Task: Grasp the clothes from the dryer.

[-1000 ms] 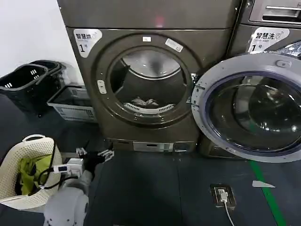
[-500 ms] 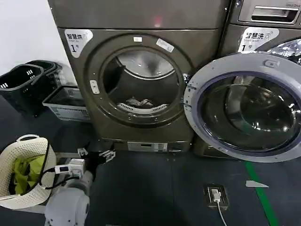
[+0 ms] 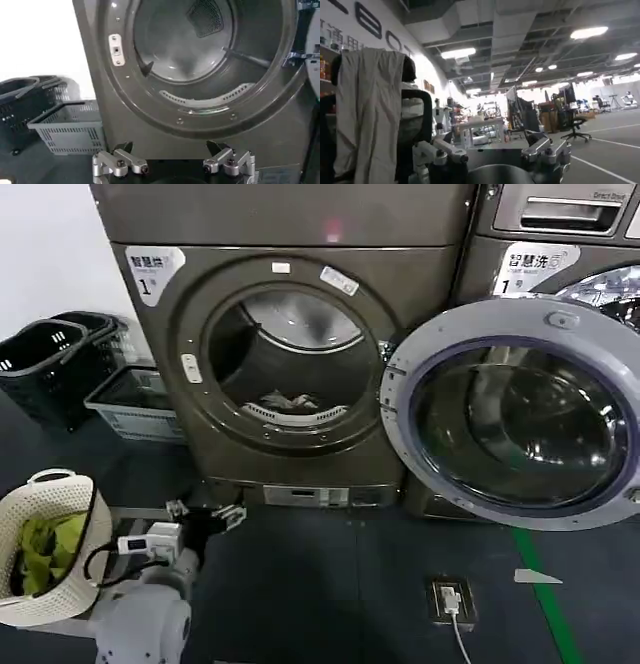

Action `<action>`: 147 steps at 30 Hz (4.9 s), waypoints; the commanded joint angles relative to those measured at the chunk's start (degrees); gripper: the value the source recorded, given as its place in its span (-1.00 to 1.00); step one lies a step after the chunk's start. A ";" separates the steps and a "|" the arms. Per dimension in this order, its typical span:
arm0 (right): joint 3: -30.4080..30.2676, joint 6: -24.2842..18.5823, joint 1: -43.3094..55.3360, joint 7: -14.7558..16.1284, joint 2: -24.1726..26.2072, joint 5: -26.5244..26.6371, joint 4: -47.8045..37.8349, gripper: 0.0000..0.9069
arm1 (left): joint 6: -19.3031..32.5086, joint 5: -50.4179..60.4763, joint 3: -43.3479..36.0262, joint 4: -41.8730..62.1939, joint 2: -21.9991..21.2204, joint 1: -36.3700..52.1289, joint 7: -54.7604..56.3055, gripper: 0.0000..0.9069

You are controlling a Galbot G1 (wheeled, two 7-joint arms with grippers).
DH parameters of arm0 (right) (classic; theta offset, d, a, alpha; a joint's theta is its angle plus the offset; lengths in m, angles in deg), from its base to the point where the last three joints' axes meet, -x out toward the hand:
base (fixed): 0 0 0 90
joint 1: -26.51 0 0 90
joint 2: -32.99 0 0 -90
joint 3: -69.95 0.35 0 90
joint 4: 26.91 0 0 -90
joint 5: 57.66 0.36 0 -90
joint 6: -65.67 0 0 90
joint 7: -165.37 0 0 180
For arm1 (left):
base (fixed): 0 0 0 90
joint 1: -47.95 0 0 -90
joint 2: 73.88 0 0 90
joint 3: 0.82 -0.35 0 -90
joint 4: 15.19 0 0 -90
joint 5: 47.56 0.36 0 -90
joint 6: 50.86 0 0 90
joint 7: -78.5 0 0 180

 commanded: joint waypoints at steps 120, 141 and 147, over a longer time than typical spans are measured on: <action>1.80 -1.53 -1.53 -1.35 0.43 -0.41 -2.91 1.00 | -2.81 1.25 -2.93 1.93 -1.00 2.22 0.02 1.00; 0.92 -2.72 -1.17 -1.00 -0.48 -1.56 -2.01 1.00 | -2.81 2.74 -3.40 3.33 -2.23 3.72 0.20 1.00; 1.01 -2.81 -0.99 -0.95 -1.03 -1.60 -1.02 1.00 | -2.81 3.11 -3.56 8.15 -2.50 8.76 0.31 1.00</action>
